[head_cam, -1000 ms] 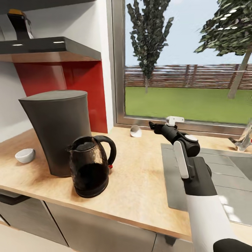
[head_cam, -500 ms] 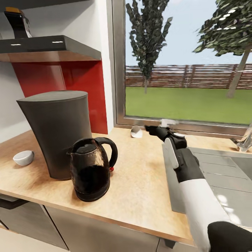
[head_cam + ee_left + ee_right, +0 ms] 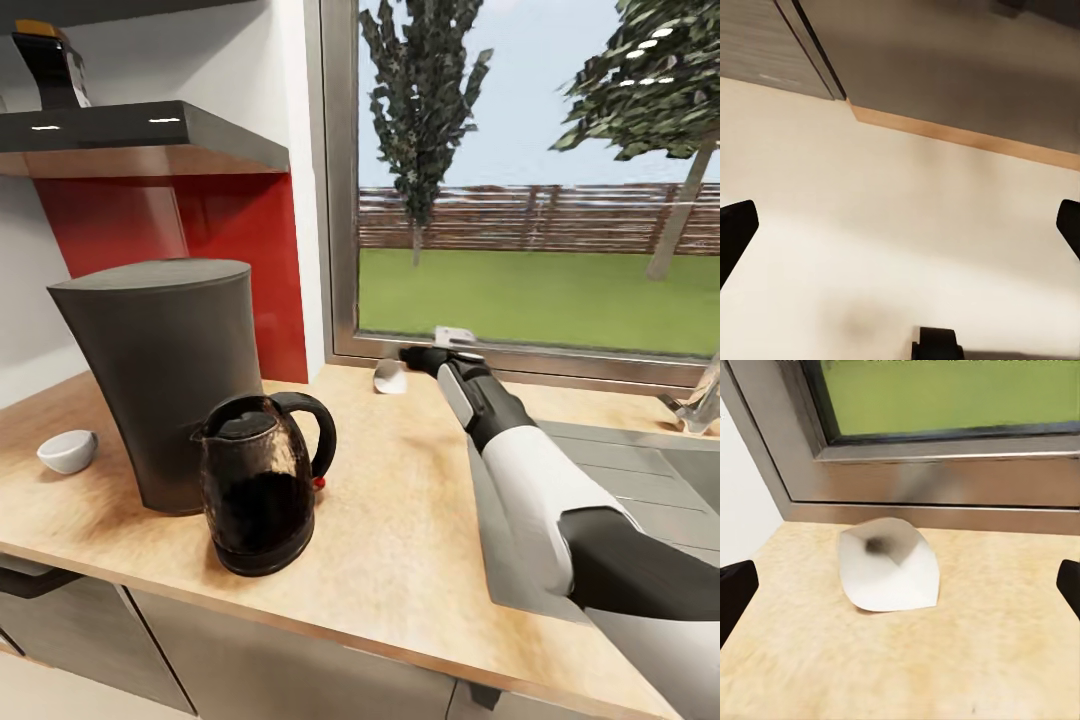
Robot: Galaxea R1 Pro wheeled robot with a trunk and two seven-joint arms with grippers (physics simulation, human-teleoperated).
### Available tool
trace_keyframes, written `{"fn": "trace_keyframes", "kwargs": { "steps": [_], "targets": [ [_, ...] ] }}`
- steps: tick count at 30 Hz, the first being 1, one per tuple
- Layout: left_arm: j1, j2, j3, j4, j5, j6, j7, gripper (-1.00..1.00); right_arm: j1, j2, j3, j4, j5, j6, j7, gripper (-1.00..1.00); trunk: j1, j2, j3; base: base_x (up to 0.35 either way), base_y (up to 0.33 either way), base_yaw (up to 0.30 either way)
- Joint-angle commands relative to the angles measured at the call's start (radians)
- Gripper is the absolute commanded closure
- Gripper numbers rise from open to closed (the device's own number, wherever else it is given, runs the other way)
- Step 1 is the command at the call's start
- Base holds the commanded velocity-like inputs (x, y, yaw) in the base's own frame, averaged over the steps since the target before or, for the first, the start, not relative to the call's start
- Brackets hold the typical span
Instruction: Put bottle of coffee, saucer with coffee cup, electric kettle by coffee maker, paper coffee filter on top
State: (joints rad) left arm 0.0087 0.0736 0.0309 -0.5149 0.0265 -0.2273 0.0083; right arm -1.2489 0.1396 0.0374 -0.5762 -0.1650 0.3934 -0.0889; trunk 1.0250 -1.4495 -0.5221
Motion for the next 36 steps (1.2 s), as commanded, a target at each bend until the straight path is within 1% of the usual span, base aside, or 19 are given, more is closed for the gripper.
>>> {"fn": "trace_keyframes", "kwargs": {
  "steps": [1,2,12,17,20,22,28,34,36],
  "targets": [
    [0.000,0.000,0.000,-0.002,0.003,-0.001,0.001,-1.00,-0.003,0.002,0.005,0.004,-0.011,-0.004,-0.010,-1.00,0.000,0.000,-0.001,0.000,0.000,0.000],
    [0.000,0.000,0.000,-0.001,0.003,-0.001,0.001,-1.00,-0.006,0.005,0.005,0.012,-0.013,-0.021,-0.012,-1.00,0.000,0.000,-0.001,0.053,0.000,0.000],
    [0.000,0.000,0.000,-0.002,0.003,-0.001,0.001,-1.00,0.007,0.007,0.004,0.025,-0.016,-0.031,-0.002,-1.00,0.000,0.000,-0.001,0.061,0.000,0.000],
    [0.000,0.000,0.000,-0.002,0.003,-0.001,0.001,-1.00,0.008,0.010,0.004,0.037,-0.016,-0.031,0.023,-1.00,0.000,0.000,-0.001,0.012,0.000,0.000],
    [0.000,0.000,0.000,-0.002,0.003,-0.001,0.001,-1.00,0.008,0.016,0.004,0.061,-0.016,-0.031,0.051,-1.00,0.000,0.000,-0.001,0.004,0.000,0.000],
    [0.000,0.000,0.000,-0.002,0.003,-0.001,0.001,-1.00,0.008,0.018,0.004,0.069,-0.016,-0.034,0.056,-1.00,0.000,0.000,-0.001,0.002,0.000,0.000],
    [0.000,0.000,0.000,-0.002,0.003,-0.001,0.001,-1.00,0.009,0.021,0.005,0.112,-0.016,-0.084,0.074,-1.00,0.000,0.000,-0.001,0.000,0.000,0.000],
    [0.000,0.000,0.000,-0.002,0.003,-0.001,0.001,-1.00,0.009,0.022,0.005,0.138,-0.016,-0.104,0.108,-1.00,0.000,0.000,-0.001,0.000,0.000,0.000],
    [0.000,0.000,0.000,-0.002,0.003,-0.001,0.001,-1.00,0.009,0.022,0.005,0.142,-0.016,-0.107,0.115,-1.00,0.008,-0.014,-0.007,0.000,0.000,0.000]
  ]
}}
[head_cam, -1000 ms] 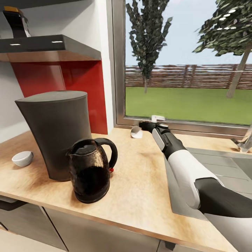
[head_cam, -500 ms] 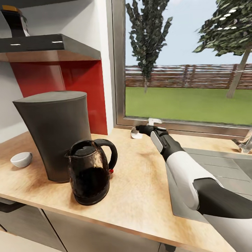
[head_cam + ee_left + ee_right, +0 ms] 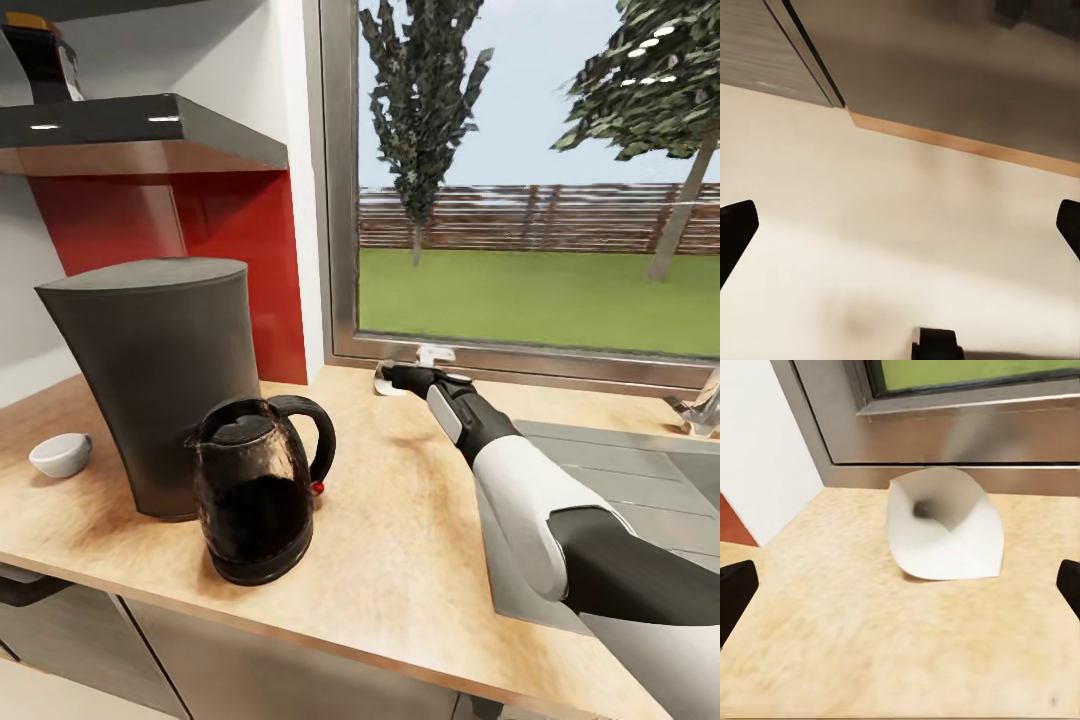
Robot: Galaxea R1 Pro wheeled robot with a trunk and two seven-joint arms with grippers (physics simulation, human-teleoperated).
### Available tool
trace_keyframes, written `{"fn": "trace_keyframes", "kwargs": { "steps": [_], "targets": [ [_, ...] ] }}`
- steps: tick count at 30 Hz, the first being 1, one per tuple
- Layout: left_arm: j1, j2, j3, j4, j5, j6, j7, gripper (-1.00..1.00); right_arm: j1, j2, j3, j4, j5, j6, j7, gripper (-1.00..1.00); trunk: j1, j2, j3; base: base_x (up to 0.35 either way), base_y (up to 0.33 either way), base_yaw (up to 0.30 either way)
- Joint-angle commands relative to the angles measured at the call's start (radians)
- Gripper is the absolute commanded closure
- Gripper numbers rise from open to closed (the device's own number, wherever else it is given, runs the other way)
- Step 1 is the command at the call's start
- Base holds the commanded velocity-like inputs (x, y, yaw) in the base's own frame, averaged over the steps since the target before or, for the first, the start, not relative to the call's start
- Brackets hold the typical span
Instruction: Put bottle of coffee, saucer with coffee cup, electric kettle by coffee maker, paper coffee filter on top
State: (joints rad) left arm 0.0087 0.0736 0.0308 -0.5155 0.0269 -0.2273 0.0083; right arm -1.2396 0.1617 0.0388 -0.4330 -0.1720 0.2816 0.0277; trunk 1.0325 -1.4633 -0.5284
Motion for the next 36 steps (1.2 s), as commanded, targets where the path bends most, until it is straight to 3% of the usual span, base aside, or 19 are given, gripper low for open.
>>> {"fn": "trace_keyframes", "kwargs": {
  "steps": [1,16,27,36],
  "targets": [
    [0.001,0.000,0.000,-0.001,0.003,-0.001,0.001,-1.00,0.000,0.000,0.004,0.000,-0.009,0.004,0.000,-1.00,0.004,-0.008,-0.004,0.000,0.000,0.000],
    [0.001,0.000,0.000,-0.001,0.004,-0.001,0.001,-1.00,0.000,-0.001,0.004,0.005,-0.009,0.001,0.007,-1.00,0.061,-0.113,-0.051,0.000,0.000,0.000],
    [0.001,0.000,0.000,-0.002,0.003,-0.002,0.001,-1.00,-0.001,-0.001,0.003,0.005,-0.009,0.001,0.008,-1.00,0.061,-0.113,-0.051,0.000,0.000,0.000],
    [0.001,0.001,0.000,-0.003,0.003,-0.001,0.001,-1.00,0.000,-0.001,0.003,0.005,-0.009,0.001,0.008,-1.00,0.027,-0.050,-0.023,0.000,0.000,0.000]
  ]
}}
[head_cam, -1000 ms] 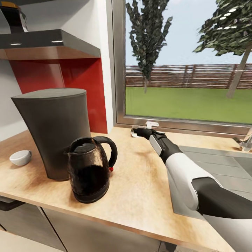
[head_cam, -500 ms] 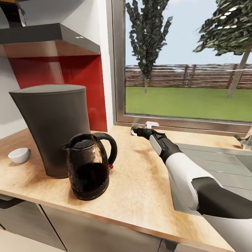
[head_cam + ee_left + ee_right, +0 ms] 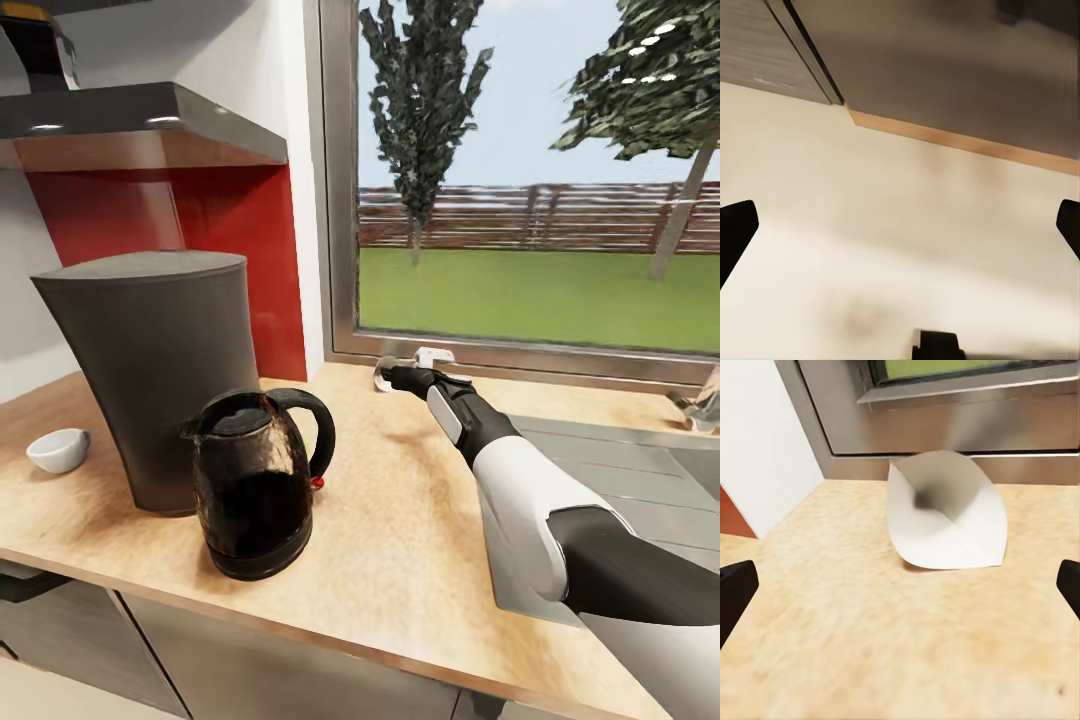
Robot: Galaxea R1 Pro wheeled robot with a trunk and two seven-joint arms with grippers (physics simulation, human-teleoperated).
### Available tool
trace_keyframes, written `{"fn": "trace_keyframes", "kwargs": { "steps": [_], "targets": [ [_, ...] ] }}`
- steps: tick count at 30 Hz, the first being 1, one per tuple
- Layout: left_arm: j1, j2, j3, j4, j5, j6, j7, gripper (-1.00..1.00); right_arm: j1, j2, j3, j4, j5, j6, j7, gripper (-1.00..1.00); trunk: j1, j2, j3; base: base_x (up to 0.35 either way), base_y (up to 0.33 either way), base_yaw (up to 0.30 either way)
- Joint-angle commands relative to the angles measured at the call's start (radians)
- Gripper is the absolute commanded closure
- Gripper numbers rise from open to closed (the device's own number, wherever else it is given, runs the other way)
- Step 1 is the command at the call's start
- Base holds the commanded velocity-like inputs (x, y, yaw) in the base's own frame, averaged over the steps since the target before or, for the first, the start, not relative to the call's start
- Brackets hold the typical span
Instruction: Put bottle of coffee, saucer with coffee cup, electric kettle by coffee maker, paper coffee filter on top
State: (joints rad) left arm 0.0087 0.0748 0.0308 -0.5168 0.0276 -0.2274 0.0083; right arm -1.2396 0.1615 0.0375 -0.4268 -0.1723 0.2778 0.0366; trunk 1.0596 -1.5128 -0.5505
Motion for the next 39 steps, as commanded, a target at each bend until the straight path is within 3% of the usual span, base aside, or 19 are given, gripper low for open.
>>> {"fn": "trace_keyframes", "kwargs": {
  "steps": [1,6,16,26,30,32,39],
  "targets": [
    [0.001,0.000,0.000,-0.002,0.003,-0.001,0.001,-1.00,0.000,0.000,0.004,-0.001,-0.009,0.004,-0.001,-1.00,-0.004,0.007,0.002,0.000,0.000,0.000],
    [0.001,0.000,0.000,-0.002,0.003,-0.001,0.001,-1.00,-0.001,0.000,0.004,-0.001,-0.009,0.004,0.000,-1.00,-0.023,0.042,0.017,0.000,0.000,0.000],
    [0.001,0.000,0.000,-0.002,0.003,-0.001,0.001,-1.00,0.000,0.000,0.004,0.013,-0.009,0.004,0.040,-1.00,-0.023,0.042,0.003,0.000,0.000,0.000],
    [0.001,0.000,0.000,-0.002,0.003,-0.001,0.001,-1.00,-0.002,0.000,0.007,0.027,-0.007,0.000,0.039,-1.00,-0.023,0.042,-0.012,0.000,0.000,0.000],
    [0.001,0.000,0.000,-0.002,0.003,-0.001,0.001,-1.00,-0.013,0.011,0.020,0.027,-0.002,0.001,-0.045,-1.00,-0.023,0.042,-0.019,0.000,0.000,0.000],
    [0.001,0.000,0.000,-0.002,0.003,-0.001,0.001,-1.00,-0.059,0.013,0.026,0.037,-0.001,0.010,-0.112,-1.00,-0.023,0.042,-0.022,0.000,0.000,0.000],
    [0.001,-0.001,0.000,-0.004,0.003,-0.002,0.001,-1.00,-0.098,0.013,0.027,0.055,-0.002,0.010,-0.121,-1.00,-0.023,0.042,-0.033,0.000,0.000,0.000]
  ]
}}
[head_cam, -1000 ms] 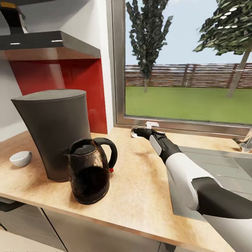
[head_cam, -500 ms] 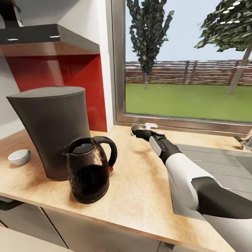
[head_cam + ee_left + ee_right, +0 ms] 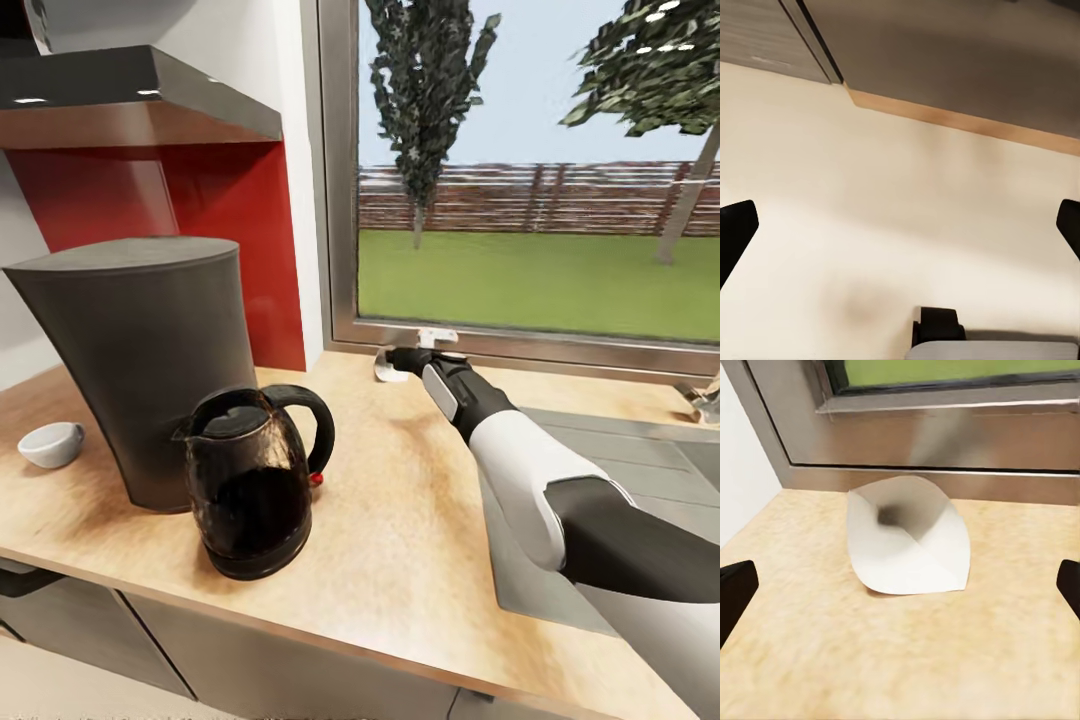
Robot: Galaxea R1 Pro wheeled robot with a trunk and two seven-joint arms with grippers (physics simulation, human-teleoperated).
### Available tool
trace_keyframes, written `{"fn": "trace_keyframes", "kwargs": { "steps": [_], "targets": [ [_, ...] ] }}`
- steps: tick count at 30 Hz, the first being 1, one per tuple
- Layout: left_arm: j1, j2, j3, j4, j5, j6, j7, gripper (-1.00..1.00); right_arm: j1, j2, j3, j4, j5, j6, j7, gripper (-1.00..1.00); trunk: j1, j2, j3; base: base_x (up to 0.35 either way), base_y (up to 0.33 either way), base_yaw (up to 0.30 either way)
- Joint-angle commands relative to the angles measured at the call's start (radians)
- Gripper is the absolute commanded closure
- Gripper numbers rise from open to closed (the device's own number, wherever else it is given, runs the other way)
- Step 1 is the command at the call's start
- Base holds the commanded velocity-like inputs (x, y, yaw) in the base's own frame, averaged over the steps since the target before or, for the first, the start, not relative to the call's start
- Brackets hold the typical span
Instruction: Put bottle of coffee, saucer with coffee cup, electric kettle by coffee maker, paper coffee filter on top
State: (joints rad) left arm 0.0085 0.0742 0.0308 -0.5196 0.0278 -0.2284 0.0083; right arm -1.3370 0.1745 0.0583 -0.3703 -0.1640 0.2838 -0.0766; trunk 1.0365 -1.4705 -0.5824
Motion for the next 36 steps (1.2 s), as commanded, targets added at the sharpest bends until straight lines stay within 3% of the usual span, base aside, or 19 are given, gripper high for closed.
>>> {"fn": "trace_keyframes", "kwargs": {
  "steps": [1,14,36],
  "targets": [
    [0.001,0.000,0.000,-0.002,0.003,-0.001,0.001,-1.00,-0.001,0.000,0.006,-0.001,-0.010,0.004,-0.008,-1.00,0.000,0.000,-0.002,0.000,0.000,0.000],
    [0.001,0.001,0.000,-0.002,0.003,-0.002,0.001,-1.00,-0.001,0.000,0.006,-0.001,-0.014,-0.037,0.014,-1.00,0.000,0.000,-0.015,0.000,0.000,0.000],
    [0.001,0.000,0.000,-0.002,0.003,-0.002,0.001,-1.00,0.006,0.000,0.007,0.001,-0.017,-0.041,0.039,-1.00,0.000,0.000,-0.033,0.000,0.000,0.000]
  ]
}}
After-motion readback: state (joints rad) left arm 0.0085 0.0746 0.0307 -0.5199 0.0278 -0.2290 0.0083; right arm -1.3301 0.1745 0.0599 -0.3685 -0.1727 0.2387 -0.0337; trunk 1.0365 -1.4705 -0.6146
